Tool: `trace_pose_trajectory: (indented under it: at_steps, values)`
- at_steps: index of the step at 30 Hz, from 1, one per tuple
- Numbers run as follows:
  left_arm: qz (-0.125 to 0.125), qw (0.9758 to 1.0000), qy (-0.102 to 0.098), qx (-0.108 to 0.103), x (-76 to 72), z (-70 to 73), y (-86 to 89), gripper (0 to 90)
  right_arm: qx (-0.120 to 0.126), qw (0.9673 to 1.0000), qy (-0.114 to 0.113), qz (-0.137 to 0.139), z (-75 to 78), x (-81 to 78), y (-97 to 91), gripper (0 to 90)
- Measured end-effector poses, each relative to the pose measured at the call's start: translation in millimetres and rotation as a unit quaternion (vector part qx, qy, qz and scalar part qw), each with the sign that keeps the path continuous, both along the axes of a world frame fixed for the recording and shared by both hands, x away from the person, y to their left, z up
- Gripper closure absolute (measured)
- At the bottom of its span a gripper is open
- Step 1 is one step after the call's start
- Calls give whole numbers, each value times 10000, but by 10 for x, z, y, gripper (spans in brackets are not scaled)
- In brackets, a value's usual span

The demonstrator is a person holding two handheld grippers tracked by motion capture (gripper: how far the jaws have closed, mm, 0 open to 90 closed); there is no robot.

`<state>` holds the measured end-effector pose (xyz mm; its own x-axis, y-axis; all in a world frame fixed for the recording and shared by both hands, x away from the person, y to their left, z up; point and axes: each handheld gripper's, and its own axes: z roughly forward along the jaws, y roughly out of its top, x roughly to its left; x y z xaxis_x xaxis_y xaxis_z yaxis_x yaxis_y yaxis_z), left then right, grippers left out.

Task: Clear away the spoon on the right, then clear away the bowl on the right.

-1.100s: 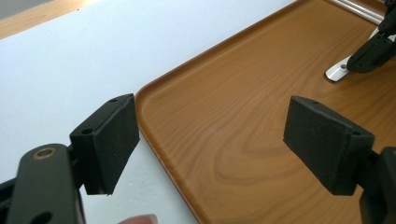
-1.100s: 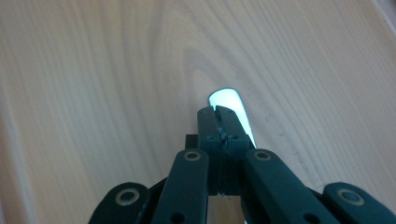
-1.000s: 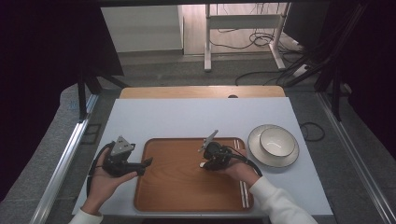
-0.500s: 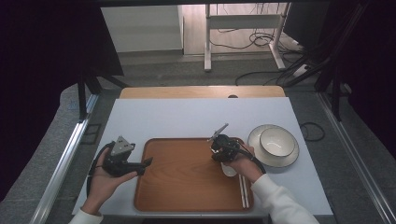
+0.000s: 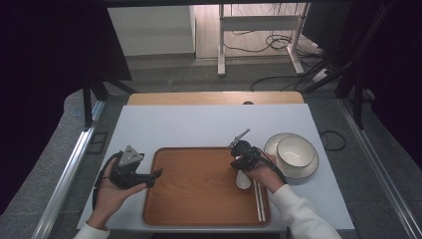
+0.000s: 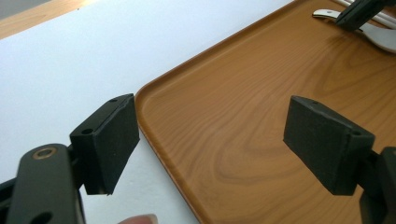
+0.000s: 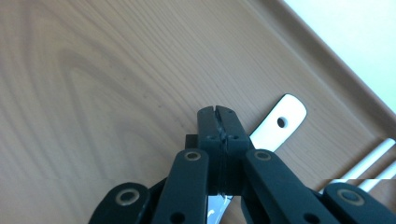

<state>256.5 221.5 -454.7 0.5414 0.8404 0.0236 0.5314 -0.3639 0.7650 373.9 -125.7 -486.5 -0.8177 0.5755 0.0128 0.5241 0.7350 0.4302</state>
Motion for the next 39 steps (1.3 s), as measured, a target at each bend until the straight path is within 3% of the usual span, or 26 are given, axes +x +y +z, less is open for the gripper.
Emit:
trace_pose_trajectory:
  at_steps: [5,10,13,16,18,21,29,39]
  values:
    - [19,10000,0,-23,3,-4,3,181,351,9990,-275,24,250,-60,-84,895]
    - [21,10000,3,-24,3,-6,4,181,784,9955,-537,17,537,-127,-278,890]
    - [38,10000,-5,-31,2,-1,10,181,1024,9930,-584,-4,681,-175,-421,850]
    - [39,10000,-15,-32,2,3,12,181,1135,9913,-665,-106,792,-220,-574,733]
    - [37,10000,-15,-34,2,3,12,181,1121,9894,-879,-283,858,-254,-680,625]
    - [36,10000,-9,-33,5,2,11,181,1154,9883,-900,-429,942,-287,-866,547]
    - [37,10000,-10,-20,3,2,4,180,1200,9854,-779,-920,968,-253,-1367,430]
    - [-1,10000,-53,15,17,33,-36,180,1103,9806,-715,-1457,911,-140,-1695,408]
